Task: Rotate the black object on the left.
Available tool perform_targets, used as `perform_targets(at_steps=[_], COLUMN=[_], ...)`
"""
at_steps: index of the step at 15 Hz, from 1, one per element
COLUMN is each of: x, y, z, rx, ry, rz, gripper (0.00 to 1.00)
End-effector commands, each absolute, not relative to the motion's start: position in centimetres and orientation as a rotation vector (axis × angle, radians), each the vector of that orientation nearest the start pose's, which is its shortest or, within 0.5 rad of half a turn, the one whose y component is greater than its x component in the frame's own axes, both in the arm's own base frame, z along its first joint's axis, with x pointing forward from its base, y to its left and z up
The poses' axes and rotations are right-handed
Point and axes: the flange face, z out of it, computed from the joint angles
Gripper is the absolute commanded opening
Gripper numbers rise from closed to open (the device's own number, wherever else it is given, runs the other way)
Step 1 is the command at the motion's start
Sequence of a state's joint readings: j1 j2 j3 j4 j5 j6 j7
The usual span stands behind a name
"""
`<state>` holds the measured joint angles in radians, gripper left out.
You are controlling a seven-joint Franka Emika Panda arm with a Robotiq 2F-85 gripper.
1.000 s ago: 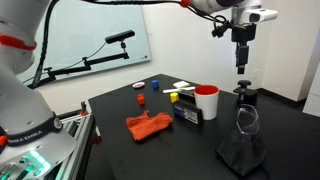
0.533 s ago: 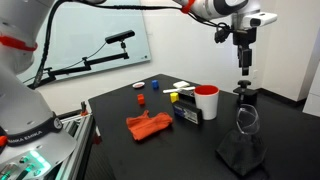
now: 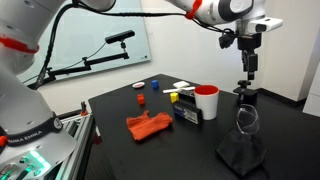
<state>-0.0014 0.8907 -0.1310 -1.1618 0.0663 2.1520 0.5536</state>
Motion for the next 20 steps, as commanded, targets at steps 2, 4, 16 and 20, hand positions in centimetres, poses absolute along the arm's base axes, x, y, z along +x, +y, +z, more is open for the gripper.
perform_targets(at_steps=[2,4,16,20], x=[78.2,78.1,77.3,77.3], y=[-7.5,-7.6,-7.3,-7.2], z=[27.1,26.6,25.9,25.4], rx=[-3.002,-3.007,-3.029,-3.035], ry=[1.034,1.044,1.063,1.067], rz=[-0.192,-0.172,-0.055,-0.050], gripper=[1.00,1.00,1.00,1.00])
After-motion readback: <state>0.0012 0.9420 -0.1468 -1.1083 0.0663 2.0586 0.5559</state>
